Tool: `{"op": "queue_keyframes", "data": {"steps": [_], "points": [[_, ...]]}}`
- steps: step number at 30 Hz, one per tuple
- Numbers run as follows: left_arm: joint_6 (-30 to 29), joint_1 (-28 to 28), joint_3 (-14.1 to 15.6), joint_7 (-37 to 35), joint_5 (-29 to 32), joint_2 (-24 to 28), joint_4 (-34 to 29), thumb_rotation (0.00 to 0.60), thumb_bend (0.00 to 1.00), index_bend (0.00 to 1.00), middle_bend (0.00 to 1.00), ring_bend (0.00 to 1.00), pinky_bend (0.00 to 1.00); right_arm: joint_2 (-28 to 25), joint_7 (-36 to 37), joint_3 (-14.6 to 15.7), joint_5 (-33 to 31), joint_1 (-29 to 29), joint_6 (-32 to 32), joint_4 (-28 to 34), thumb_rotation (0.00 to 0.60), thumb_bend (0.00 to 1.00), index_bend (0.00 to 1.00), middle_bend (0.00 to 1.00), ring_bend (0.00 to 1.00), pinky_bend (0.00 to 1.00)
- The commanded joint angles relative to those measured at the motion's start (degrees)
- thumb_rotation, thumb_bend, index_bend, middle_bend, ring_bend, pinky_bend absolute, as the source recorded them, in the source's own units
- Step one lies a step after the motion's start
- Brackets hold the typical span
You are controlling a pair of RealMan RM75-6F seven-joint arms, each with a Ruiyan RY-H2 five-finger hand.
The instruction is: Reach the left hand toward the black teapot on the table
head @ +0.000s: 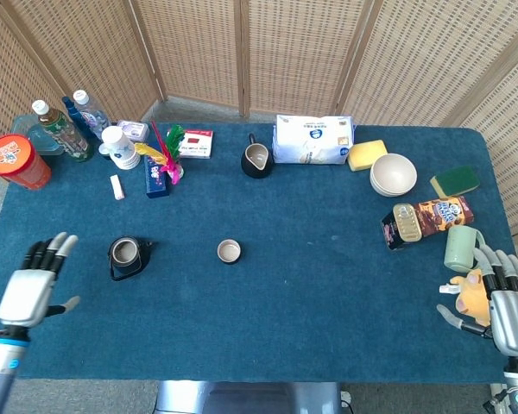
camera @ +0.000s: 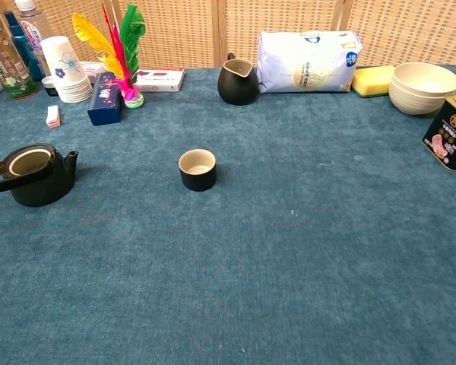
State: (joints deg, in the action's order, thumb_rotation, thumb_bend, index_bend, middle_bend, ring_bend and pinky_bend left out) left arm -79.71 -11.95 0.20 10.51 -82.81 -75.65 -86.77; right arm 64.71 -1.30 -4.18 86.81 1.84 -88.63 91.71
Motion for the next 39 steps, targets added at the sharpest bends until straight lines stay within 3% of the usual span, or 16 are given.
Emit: {"op": "queue_keyframes", "data": {"steps": [1, 8, 21, 35, 39], "points": [[0.69, -1.32, -1.66, 4.88, 1.1, -5.54, 1.46, 0.6, 0.0, 0.0, 0.0, 0.0, 0.04, -0.17, 0.36, 0.06, 0.12, -0.02, 0.01, 0.0, 0.247, 0.0, 0.0, 0.0, 0.0, 0.0], [-0.43, -2.64, -4.06, 9.45, 1.41, -12.91, 5.22, 0.6, 0.0, 0.0, 0.0, 0.0, 0.04, -0.9, 2.13, -0.1, 0.08, -0.14, -0.18, 0.36, 0.251, 0.0, 0.0, 0.0, 0.0, 0.0], [3.3, -6.55, -8.8, 12.61, 5.93, -18.92, 9.22, 0.6, 0.0, 0.0, 0.0, 0.0, 0.04, -1.96, 4.54, -0.27, -0.07, -0.27, -0.21, 0.8, 0.253, 0.0, 0.0, 0.0, 0.0, 0.0], [1.46, -7.24, -11.85, 12.82, 8.13, -19.02, 7.54, 0.6, 0.0, 0.0, 0.0, 0.0, 0.04, -1.99, 4.5, 0.01, -0.51, 0.13, 1.23, 0.83, 0.278, 0.0, 0.0, 0.0, 0.0, 0.0], [1.1, -7.14, -12.42, 12.57, 8.98, -18.78, 7.66, 0.6, 0.0, 0.02, 0.0, 0.0, 0.13, -2.16, 4.69, 0.13, -0.7, 0.24, 1.76, 1.08, 0.288, 0.0, 0.0, 0.0, 0.0, 0.0]]}}
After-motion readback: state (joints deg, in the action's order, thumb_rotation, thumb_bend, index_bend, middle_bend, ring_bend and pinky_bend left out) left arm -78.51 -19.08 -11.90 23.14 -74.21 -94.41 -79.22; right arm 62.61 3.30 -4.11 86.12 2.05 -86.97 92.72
